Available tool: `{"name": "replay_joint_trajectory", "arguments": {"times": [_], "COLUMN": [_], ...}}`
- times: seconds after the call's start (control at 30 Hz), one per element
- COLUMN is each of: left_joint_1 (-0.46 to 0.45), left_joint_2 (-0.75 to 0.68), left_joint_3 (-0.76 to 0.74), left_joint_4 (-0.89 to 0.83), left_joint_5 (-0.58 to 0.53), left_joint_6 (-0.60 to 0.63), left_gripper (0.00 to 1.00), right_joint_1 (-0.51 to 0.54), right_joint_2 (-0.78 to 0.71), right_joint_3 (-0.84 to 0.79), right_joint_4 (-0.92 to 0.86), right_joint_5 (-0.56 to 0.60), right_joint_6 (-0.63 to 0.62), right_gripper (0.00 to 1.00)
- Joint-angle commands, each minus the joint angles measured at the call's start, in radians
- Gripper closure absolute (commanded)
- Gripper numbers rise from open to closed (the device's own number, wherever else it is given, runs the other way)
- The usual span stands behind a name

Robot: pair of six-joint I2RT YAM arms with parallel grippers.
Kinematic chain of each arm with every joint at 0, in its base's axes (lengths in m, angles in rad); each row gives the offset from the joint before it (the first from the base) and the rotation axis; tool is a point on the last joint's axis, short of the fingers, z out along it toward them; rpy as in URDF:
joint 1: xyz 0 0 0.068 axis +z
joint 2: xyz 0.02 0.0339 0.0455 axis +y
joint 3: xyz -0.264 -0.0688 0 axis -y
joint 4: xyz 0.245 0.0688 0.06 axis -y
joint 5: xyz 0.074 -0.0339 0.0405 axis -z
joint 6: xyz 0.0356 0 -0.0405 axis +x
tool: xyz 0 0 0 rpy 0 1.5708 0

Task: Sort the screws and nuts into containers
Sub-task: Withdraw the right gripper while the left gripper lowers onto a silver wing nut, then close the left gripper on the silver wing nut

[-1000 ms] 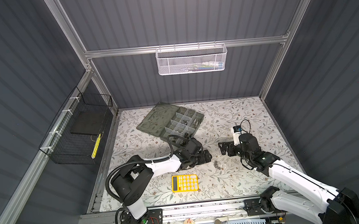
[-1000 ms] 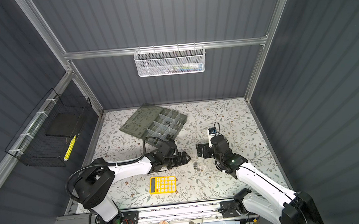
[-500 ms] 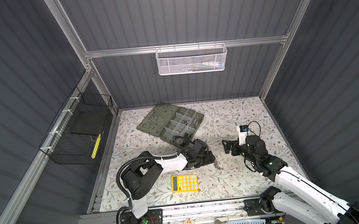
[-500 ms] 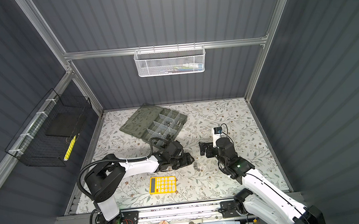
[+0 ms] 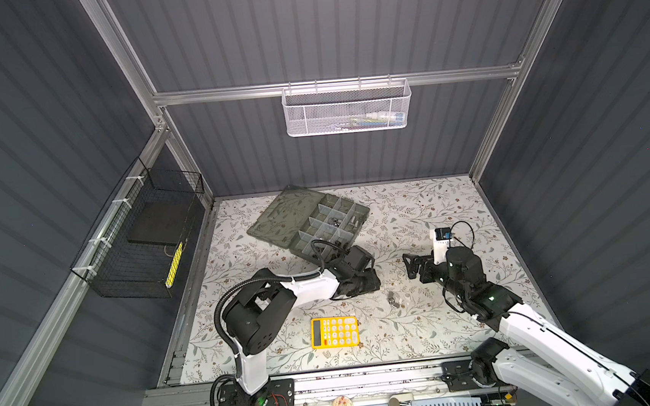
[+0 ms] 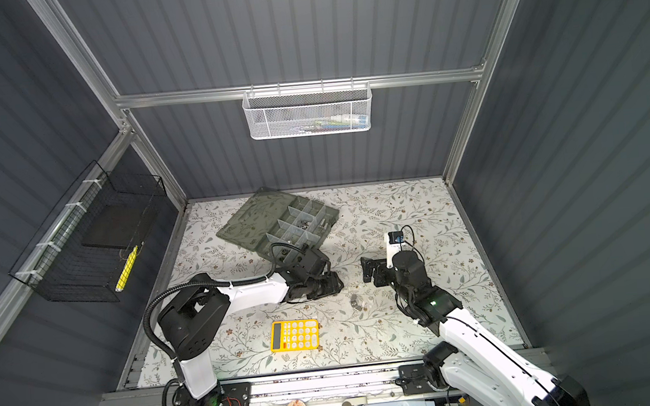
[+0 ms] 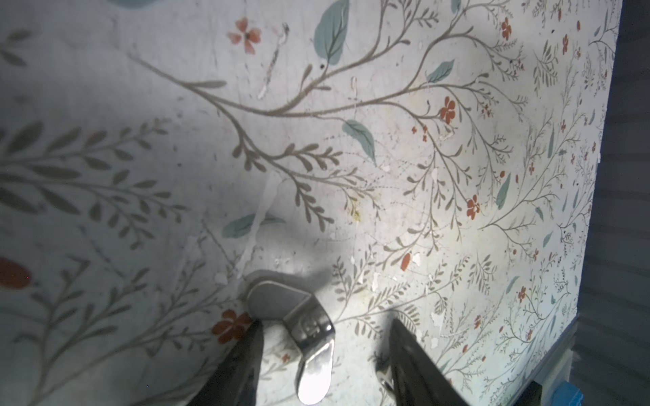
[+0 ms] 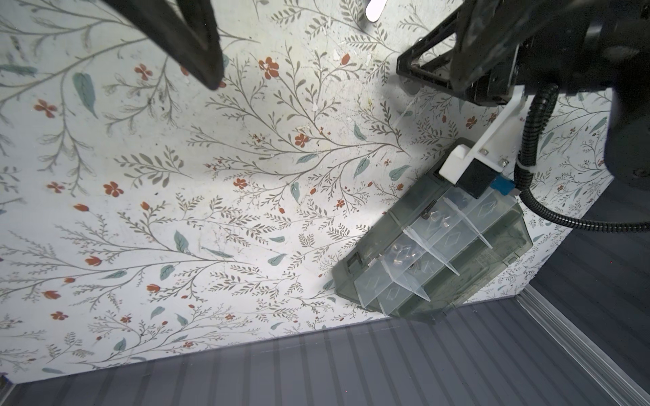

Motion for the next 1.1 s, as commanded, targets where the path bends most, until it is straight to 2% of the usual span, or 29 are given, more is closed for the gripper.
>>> {"name": "replay_joint_trajectory", "arguments": {"times": [0.0, 0.27, 0.67, 1.07], "left_joint_1": [0.011, 0.009, -0.034, -0.076], "left_joint_2": [0.04, 0.069, 0.086, 0.118], "left_joint_3": [0.027, 0.091, 0.1, 0.155], "left_joint_4": [-0.079, -0.138, -0.25, -0.334], "left_joint_5": [-0.01, -0.027, -0.088, -0.193], "left_joint_6": [0.054, 0.121, 0.206, 0.271], "left_gripper": [0.44, 0.51, 0.52, 0.68], "right_joint_1": [-0.005, -0.004, -0.005, -0.005], "right_joint_2": [0.015, 0.046, 0.068, 0.077], "right_joint_3": [-0.009, -0.006, 0.0, 0.0], "right_joint_4": [0.02, 0.027, 0.034, 0.036], "right_joint_5": [0.001, -0.002, -0.015, -0.012], "right_joint_6": [0.005, 0.005, 0.007, 0.009], "right_gripper": [0.01, 0.01, 0.01, 0.01]}}
